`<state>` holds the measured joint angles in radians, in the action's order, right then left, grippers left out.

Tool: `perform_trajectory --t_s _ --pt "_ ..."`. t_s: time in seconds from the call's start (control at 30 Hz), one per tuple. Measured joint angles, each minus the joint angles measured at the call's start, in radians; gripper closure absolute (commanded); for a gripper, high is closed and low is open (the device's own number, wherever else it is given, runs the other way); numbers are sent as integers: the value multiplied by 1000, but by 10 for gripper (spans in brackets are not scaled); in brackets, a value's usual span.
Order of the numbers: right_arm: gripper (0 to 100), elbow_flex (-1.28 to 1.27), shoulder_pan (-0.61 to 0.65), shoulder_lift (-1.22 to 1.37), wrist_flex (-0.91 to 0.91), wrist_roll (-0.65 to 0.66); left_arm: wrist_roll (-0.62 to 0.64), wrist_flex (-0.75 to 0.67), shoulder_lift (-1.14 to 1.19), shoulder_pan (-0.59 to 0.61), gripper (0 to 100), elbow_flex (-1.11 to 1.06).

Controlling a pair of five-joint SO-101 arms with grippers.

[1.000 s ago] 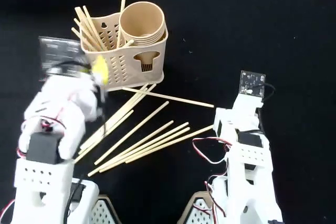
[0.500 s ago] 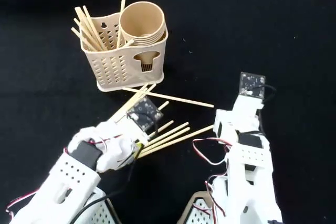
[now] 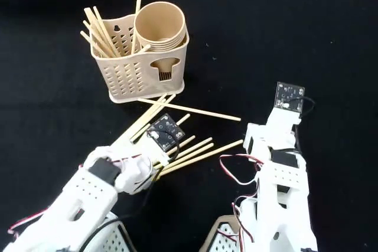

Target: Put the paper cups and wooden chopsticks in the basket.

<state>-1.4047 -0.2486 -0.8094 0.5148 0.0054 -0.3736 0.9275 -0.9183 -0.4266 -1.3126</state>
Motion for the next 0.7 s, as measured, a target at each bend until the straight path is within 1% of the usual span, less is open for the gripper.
perform_trajectory --t_s 0.1,0.27,0.47,0.63,0.7 --pt "983 0 -2 0 0 0 0 -9 141 -9 801 71" --pt "983 0 0 0 0 0 0 -15 330 -68 802 155" --pt "983 0 0 0 0 0 0 -118 468 -81 805 192" --pt "983 0 0 0 0 0 -2 -98 580 -80 812 264" --pt "983 0 0 0 0 0 -2 -75 609 -80 854 292"
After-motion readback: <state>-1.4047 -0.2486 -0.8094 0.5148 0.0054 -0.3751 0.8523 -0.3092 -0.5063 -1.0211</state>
